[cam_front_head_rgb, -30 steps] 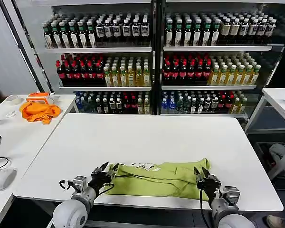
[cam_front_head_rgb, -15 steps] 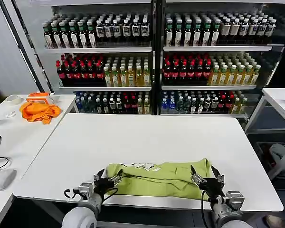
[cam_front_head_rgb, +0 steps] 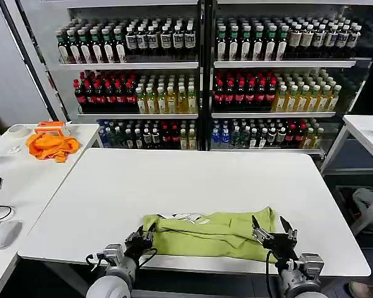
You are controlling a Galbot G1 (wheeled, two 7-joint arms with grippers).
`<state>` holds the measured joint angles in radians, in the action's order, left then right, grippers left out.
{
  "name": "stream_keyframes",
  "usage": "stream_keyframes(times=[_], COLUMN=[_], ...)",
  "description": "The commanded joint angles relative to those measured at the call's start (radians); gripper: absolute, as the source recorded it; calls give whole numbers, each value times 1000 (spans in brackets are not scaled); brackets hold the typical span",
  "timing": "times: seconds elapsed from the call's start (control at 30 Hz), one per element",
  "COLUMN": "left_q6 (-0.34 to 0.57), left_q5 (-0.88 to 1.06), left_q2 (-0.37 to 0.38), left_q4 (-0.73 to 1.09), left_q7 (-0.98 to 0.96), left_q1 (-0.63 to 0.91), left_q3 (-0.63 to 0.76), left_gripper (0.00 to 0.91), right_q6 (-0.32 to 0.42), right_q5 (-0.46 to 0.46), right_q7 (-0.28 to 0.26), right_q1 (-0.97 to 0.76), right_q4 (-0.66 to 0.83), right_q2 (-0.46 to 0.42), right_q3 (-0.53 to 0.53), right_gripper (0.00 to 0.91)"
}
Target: Fold and organize the clothes.
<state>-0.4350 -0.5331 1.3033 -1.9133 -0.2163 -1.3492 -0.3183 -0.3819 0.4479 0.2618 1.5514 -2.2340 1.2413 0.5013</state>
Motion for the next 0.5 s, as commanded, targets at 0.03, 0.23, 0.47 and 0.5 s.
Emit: stream_keyframes(times=[0.03,0.23,0.47,0.5], left_q6=[-4,-6,-32,-34], left_q5=[-150,-253,-379,-400], left_q2=[6,-26,-138,-171], left_q4=[-23,-54,-60,-54], left_q7=[3,35,22,22], left_q1=[-7,0,5,1], left_q3=[-33,-107,-270,-303], left_gripper=[20,20,20,20], right_q6=[6,4,2,1], right_q5=[-3,6,24,29], right_q7=[2,4,7,7], right_q1=[3,-3,-17,-17], right_q4=[-2,0,7,6], right_q2=[4,8,7,5], right_q3=[-1,4,15,20], right_gripper=[907,907,907,907])
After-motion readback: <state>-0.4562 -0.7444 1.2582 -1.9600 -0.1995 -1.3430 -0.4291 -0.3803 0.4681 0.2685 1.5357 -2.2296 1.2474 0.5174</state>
